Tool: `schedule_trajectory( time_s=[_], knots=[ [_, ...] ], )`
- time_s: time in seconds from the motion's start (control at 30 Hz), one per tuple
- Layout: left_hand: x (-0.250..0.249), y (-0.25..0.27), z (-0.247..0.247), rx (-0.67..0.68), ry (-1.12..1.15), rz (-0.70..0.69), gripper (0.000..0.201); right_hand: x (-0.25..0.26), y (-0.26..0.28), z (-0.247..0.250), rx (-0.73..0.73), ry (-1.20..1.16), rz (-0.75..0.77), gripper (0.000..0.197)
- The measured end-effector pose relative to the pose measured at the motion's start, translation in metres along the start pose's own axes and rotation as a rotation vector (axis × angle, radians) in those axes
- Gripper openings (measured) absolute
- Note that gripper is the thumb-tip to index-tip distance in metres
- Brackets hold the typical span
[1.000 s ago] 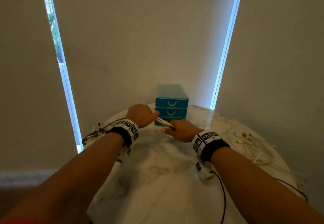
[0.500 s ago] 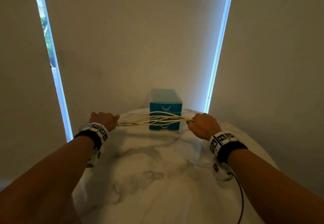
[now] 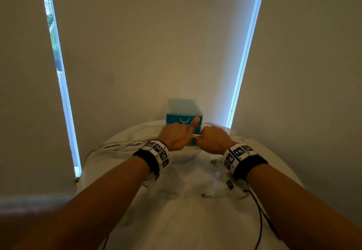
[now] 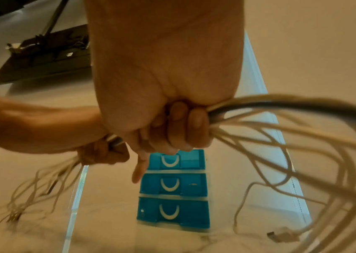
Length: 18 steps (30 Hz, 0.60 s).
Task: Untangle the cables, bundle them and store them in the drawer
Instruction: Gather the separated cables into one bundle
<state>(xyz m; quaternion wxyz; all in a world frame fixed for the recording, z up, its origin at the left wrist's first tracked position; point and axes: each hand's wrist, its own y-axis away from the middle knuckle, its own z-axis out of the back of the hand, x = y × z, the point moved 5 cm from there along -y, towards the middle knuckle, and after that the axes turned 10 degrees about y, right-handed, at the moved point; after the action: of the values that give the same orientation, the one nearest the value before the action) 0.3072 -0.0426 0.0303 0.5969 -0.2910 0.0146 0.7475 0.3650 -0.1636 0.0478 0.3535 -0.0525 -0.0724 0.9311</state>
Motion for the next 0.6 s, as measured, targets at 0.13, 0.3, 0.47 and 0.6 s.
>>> schedule_trajectory(
  time_s=[0.13,0.3,0.47,0.6],
  knots=[
    [0.029,-0.014,0.046,-0.188,-0.235,-0.034,0.082,-0.019,0.003,-0.009,0.072,-0.25,-0.04,0.028],
    [0.068,-0.031,0.108,-0.385,-0.092,0.115,0.061,-0.026,0.015,-0.028,0.211,-0.592,-0.085,0.043],
    [0.094,-0.04,0.138,-0.558,0.328,0.325,0.056,-0.005,0.019,-0.053,0.256,-0.744,-0.117,0.046],
    [0.113,-0.036,0.137,-0.647,0.574,0.463,0.053,0.011,0.036,-0.073,0.382,-1.096,-0.1,0.051]
  ],
)
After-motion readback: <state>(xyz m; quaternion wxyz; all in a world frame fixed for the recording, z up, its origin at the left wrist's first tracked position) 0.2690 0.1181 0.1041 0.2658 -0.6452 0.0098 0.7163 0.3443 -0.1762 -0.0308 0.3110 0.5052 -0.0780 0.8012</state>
